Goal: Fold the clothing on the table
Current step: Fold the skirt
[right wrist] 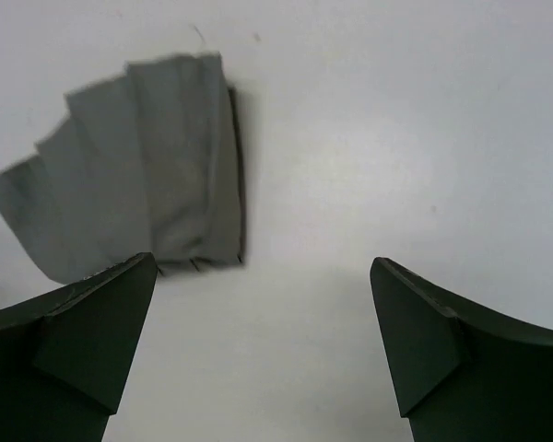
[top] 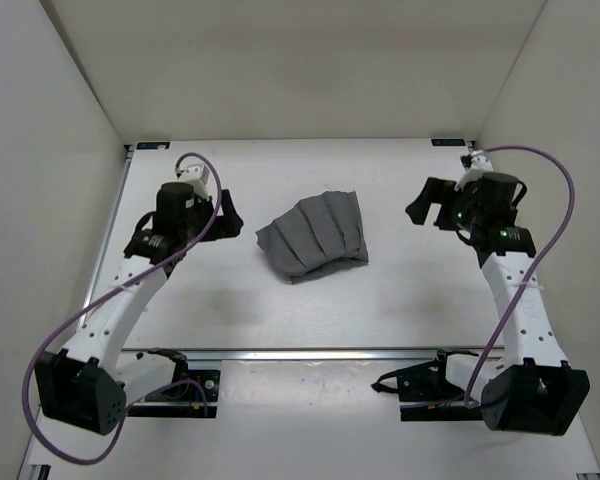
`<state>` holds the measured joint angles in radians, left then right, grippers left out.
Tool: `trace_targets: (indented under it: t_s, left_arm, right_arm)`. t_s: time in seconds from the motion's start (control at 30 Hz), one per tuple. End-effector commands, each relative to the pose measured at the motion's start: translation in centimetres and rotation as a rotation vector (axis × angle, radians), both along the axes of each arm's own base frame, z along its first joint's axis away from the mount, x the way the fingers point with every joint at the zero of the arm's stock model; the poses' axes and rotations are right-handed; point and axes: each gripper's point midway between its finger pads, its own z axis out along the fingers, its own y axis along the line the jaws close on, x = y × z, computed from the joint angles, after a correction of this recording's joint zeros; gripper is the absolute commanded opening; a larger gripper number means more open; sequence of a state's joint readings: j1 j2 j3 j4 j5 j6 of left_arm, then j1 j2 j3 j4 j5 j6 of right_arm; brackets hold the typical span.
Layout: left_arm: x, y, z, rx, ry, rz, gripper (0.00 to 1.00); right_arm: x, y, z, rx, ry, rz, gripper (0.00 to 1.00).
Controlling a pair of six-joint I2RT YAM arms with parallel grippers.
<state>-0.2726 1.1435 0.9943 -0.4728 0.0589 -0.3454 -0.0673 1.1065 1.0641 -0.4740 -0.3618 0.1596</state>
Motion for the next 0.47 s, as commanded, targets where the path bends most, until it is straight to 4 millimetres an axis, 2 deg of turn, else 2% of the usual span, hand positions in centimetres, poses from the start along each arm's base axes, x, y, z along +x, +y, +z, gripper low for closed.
trace_targets:
  t_s: [0.0,0.07,0.17,0.2,0.4,0.43]
  left_arm:
    - [-3.3,2.0,-2.7,0.094,0.06,0.008,0.99]
    - [-4.1,2.2,-3.5,0.073,0.075,0.028,0.99]
    - [-4.9,2.8,-4.1,0.049,0.069,0.064,0.99]
    - [-5.3,3.0,-4.7,0.038,0.086,0.079,0.99]
    - [-6.6,1.5,-4.4,-0.072,0.07,0.1,0.99]
    - [-6.6,2.0,-4.5,-0.076,0.067,0.143,0.98]
  right_arm:
    - [-2.3,-1.6,-5.1,-0.061,0.116,-0.05,0.99]
    - [-3.2,-2.1,-6.6,-0.079,0.14,-0.067,1.0]
    - [-4.4,-1.6,-8.4,-0.069,0.173,-0.059,0.99]
    - [-4.6,-1.4,-8.6,-0.063,0.179,-0.057,1.0]
    - [-5.4,-1.3,-9.3,-0.064,0.201,-0.085,0.99]
    - [-5.5,-1.2,-9.4,-0.062,0.209,-0.083,0.99]
